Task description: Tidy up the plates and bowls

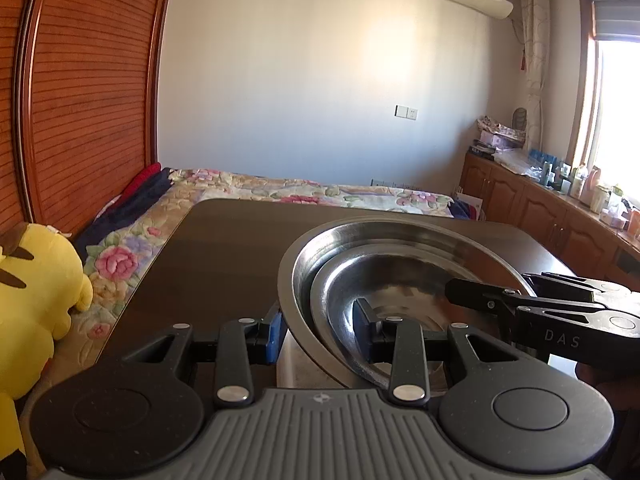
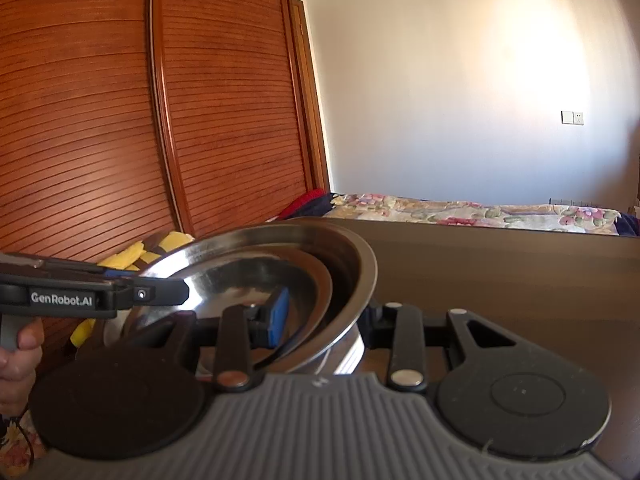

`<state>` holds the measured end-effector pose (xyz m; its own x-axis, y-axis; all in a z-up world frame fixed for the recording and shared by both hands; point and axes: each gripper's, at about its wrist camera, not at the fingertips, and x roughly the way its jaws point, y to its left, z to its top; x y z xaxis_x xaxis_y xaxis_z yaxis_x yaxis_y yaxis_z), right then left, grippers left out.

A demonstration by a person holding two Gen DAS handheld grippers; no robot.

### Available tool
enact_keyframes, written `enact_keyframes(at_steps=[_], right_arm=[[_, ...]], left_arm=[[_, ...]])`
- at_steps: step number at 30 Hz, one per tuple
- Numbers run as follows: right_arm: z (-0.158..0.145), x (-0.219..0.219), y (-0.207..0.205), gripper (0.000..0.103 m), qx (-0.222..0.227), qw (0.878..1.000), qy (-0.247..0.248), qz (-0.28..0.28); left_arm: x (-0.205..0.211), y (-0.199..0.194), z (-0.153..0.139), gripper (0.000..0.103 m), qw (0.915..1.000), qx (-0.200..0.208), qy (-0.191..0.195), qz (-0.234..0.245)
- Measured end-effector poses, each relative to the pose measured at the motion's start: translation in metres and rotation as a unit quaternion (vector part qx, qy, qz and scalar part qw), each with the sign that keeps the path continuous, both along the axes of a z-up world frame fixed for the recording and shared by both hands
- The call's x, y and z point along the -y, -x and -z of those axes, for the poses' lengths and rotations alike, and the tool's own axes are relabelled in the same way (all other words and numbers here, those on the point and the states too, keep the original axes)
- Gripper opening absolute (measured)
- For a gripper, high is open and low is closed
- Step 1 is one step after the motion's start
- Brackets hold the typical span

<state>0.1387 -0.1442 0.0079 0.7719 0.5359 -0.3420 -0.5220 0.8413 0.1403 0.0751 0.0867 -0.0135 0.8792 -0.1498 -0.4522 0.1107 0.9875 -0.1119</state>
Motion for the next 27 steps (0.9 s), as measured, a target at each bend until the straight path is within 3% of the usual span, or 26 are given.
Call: enact_keyframes(at_steps=[27], right_arm=[[0.015,-0.008,-0.003,0.040,-0.022,1.000,0.004,-0.002]], left_arm=[[0.002,-0.002,0.013,0.038,0.9998,-0.011,-0.013,-0.004]])
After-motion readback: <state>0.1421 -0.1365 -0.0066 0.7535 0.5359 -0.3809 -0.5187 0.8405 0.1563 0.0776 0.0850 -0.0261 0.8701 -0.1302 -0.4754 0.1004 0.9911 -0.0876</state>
